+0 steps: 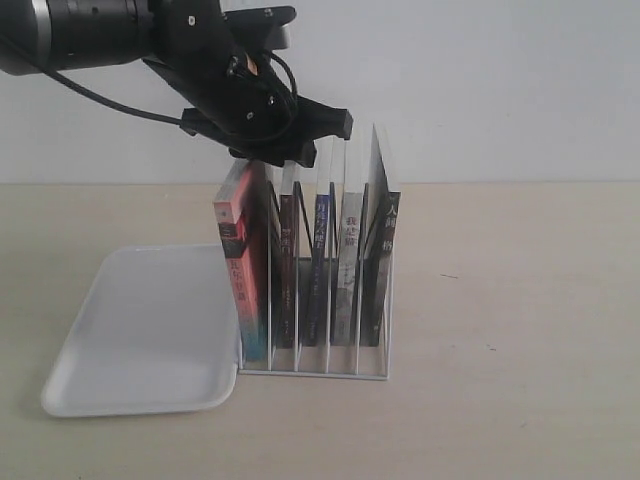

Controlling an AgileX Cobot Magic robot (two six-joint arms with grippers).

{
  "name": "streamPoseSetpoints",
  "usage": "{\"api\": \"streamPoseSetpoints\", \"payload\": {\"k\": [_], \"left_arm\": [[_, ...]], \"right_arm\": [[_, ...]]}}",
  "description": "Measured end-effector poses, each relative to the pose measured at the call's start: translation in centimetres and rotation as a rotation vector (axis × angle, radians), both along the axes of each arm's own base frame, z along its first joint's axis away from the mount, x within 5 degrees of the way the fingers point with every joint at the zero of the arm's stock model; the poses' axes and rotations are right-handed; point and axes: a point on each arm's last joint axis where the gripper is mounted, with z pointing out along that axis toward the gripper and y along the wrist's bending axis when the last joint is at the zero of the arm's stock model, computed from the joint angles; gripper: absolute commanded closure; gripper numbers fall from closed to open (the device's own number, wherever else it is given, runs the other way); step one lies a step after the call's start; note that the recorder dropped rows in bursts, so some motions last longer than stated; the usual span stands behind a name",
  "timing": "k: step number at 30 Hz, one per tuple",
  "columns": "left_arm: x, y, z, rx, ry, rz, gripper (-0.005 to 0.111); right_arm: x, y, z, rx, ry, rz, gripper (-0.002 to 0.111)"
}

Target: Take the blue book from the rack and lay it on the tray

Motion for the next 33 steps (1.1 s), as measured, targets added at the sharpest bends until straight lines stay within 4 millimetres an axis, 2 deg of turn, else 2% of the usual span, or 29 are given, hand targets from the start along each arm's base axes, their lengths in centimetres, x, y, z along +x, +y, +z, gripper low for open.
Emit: {"api": "streamPoseSetpoints", "payload": {"k": [4, 10, 11, 20, 26, 33], "left_arm": [[0.1, 0.0, -0.1, 0.003, 0.001, 0.0, 0.079], [0.1, -0.1, -0.2, 0.0, 0.004, 0.004, 0.101], [0.1, -0.1, -0.2, 0.001, 0.005, 0.004, 0.103], [0.1, 0.0, -0.2, 0.003, 0.005, 0.004, 0.103], [-0.3, 0.2, 0.7, -0.001, -0.001, 0.005, 0.103], [-1.7, 1.1, 4.7, -0.049, -0.071, 0.008, 0.103]], "right_arm": [[0.0, 0.0, 0.0, 0.0, 0.0, 0.0, 0.108], [0.0, 0.0, 0.0, 0.0, 0.0, 0.0, 0.108], [0.0, 0.0, 0.0, 0.0, 0.0, 0.0, 0.108], [0.0, 0.0, 0.0, 0.0, 0.0, 0.0, 0.108], [0.0, 0.0, 0.0, 0.0, 0.0, 0.0, 0.108], [0.0, 0.0, 0.0, 0.0, 0.0, 0.0, 0.108]]}}
